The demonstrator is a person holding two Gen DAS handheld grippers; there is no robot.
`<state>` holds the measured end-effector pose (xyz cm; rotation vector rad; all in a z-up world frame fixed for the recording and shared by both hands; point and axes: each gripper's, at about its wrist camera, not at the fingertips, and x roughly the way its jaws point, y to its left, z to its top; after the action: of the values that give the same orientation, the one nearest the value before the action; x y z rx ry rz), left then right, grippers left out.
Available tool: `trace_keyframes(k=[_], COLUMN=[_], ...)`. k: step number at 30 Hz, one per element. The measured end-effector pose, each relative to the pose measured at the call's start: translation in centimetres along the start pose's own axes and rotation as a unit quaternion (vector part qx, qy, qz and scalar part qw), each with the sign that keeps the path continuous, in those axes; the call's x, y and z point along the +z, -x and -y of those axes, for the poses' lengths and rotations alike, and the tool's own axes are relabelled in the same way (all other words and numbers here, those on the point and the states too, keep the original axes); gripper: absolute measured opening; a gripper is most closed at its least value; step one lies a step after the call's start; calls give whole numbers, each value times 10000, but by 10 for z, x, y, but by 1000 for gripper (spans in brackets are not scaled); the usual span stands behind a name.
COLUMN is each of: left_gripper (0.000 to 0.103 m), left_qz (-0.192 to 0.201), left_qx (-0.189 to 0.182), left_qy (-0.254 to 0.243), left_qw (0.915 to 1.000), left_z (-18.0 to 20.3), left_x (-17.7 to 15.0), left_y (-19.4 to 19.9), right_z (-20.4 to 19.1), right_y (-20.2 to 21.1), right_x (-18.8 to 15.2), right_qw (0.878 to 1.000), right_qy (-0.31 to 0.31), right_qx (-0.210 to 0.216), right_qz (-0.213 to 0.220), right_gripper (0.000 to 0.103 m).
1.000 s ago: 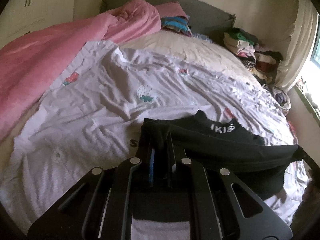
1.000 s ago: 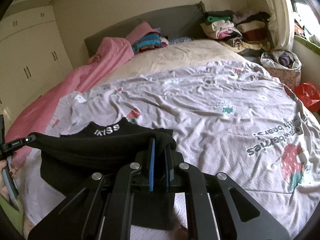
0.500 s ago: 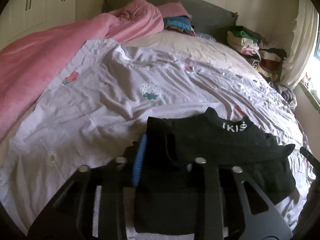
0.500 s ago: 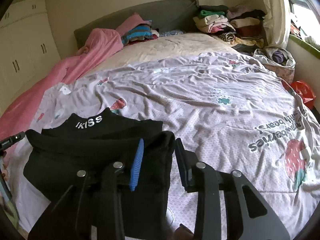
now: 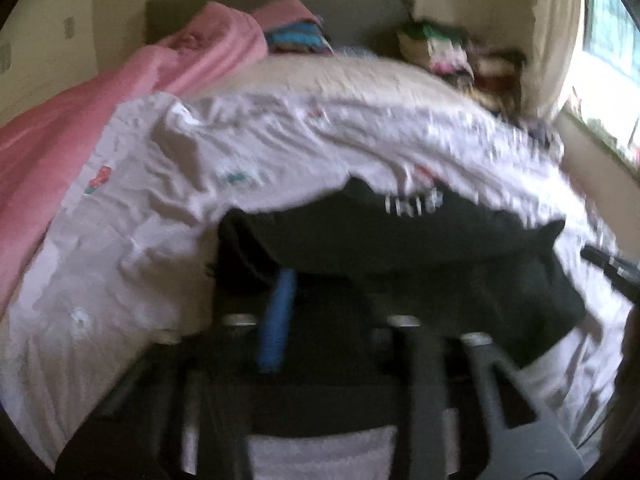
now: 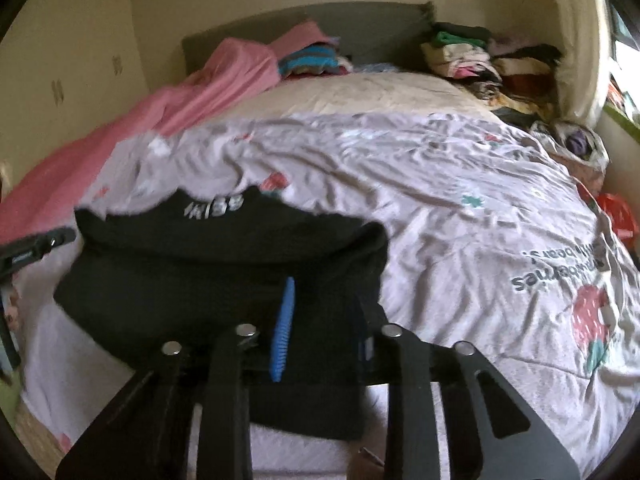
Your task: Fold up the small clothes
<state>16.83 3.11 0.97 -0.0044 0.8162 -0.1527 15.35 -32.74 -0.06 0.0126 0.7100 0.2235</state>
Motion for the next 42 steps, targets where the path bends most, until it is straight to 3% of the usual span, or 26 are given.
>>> trace_keyframes(k=[4, 9, 16, 25, 35, 42], left_gripper=[4, 4, 4, 9, 19, 29], left_qz=[-377, -324, -309, -88, 522, 516], left_qx=[50, 226, 297, 367, 614, 520], left_qy=[-45, -66, 204, 514, 843, 1239], left_qw=[9993, 9992, 9989, 9980, 9932, 9896], left_z=[2, -5, -26, -41, -62, -83], left_x=[-12, -12, 3, 22, 35, 34], left_y=[-23, -33, -52, -67, -46, -42], right_z=[-12, -14, -9, 2, 25, 40], right_y=[-19, -49, -78, -103, -112, -106], right_x=[-6, -9, 8, 34, 45, 46], right_qw=[9995, 9979, 9977, 9980, 9971, 9950], right_qy=[182, 249, 220, 56, -330, -606], right_qx=[-2, -153, -244, -288, -538, -731], right_qz=[-251, -573, -599, -555, -435, -307], right_gripper=[20, 20, 20, 20, 20, 22])
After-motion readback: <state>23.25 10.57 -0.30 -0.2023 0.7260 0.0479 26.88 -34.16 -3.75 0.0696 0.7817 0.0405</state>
